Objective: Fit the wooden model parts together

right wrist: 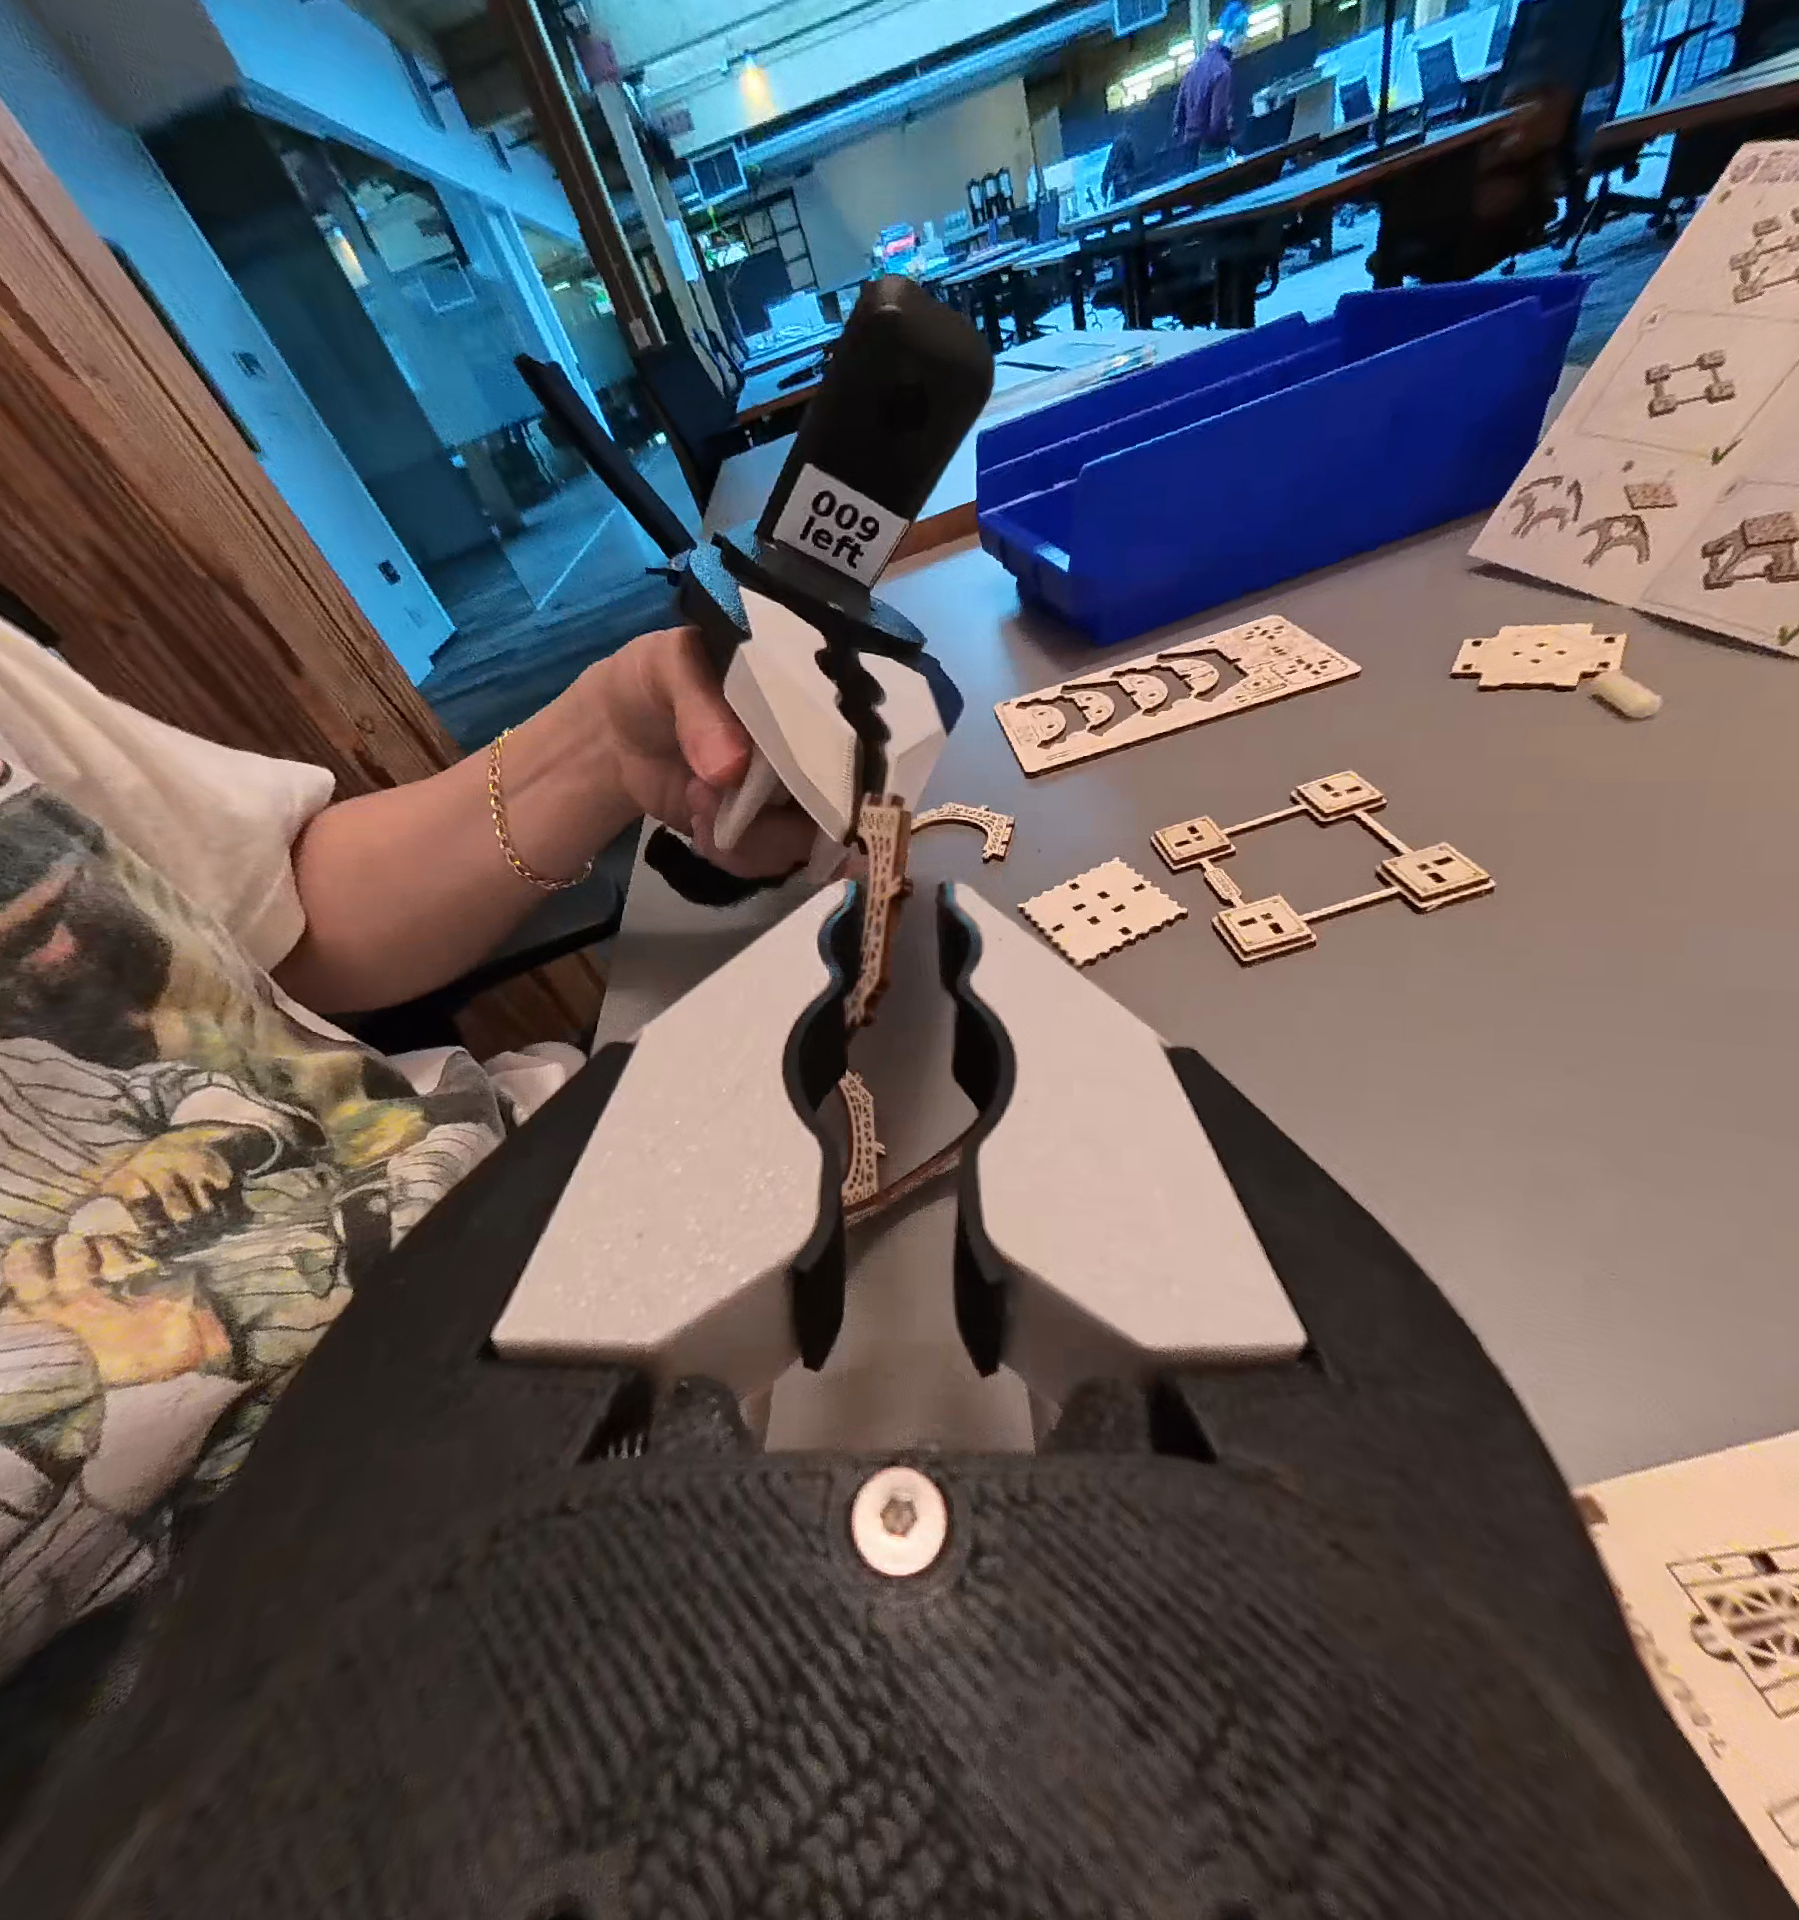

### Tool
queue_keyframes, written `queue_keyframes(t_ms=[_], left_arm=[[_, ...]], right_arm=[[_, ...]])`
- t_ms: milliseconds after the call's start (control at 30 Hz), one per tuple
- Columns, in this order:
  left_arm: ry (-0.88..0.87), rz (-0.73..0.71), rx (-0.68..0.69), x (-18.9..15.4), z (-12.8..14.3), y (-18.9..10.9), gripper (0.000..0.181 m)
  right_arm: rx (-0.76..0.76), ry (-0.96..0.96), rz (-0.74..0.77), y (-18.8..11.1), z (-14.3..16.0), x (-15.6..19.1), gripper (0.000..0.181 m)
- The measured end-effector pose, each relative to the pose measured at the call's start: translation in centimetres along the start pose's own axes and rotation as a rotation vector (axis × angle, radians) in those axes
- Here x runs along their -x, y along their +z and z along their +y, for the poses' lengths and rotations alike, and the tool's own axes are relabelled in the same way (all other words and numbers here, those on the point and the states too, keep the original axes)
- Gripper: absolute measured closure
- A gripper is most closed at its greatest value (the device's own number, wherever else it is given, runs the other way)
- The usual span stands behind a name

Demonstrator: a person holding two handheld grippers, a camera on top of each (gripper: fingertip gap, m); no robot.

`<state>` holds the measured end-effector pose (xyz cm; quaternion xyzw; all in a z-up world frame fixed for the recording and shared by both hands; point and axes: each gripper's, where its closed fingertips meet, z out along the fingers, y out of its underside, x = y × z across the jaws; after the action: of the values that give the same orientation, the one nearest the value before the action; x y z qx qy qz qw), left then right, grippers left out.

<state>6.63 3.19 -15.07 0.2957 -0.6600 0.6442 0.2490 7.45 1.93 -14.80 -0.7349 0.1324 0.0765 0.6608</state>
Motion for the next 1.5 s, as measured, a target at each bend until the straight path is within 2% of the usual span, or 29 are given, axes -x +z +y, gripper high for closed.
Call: queue_keyframes(t_ms=[133,200,267,367,500,600,667,733,900,1067,1133,1233,1400,1500], left_arm=[[0.009,-0.033,-0.01,0.5,-0.2,-0.1,0.18],[0.05,-0.1,-0.035,1.2,-0.9,-0.4,0.174],[0.173,-0.206,-0.012,1.9,-0.8,-0.9,0.164],[0.352,-0.401,0.131,2.7,1.2,-1.3,0.154],[0.362,-0.593,0.378,3.2,5.2,-0.7,0.149],[0.424,-0.72,0.466,4.1,5.8,-0.7,0.15],[0.465,-0.762,0.468,4.9,5.2,-0.8,0.15],[0.475,-0.728,0.45,5.6,4.4,-0.5,0.149],[0.341,-0.423,0.515,5.3,5.6,1.2,0.152],[0.226,-0.369,0.526,6.8,6.0,1.9,0.16],[0.244,-0.367,0.523,7.0,5.9,1.9,0.165],[0.436,-0.416,0.463,6.8,4.2,1.4,0.173],[1.025,-0.714,0.251,5.7,-1.6,-0.5,0.173],[1.326,-0.844,0.191,4.6,-2.6,-1.3,0.173]], right_arm=[[-0.016,0.075,-0.033,0.1,0.1,-0.1,0.179],[-0.044,0.216,-0.062,0.0,0.2,-0.7,0.18],[-0.079,0.382,-0.017,-0.6,0.6,-2.7,0.181],[-0.13,0.472,0.111,-2.0,1.2,-5.6,0.181],[-0.177,0.474,0.176,-2.7,0.7,-7.0,0.181],[-0.192,0.499,0.147,-2.6,1.0,-7.1,0.181],[-0.208,0.491,0.147,-2.7,0.8,-7.0,0.181],[-0.191,0.469,0.138,-2.7,0.7,-6.6,0.181],[-0.138,0.401,0.148,-3.0,0.6,-6.0,0.181],[-0.131,0.391,0.13,-3.1,0.6,-5.7,0.181],[-0.137,0.387,0.12,-3.2,0.5,-5.6,0.181],[-0.149,0.381,0.127,-3.5,0.4,-5.8,0.181],[-0.165,0.353,0.149,-3.9,0.1,-6.3,0.181],[-0.17,0.344,0.191,-4.0,0.4,-6.9,0.181]])
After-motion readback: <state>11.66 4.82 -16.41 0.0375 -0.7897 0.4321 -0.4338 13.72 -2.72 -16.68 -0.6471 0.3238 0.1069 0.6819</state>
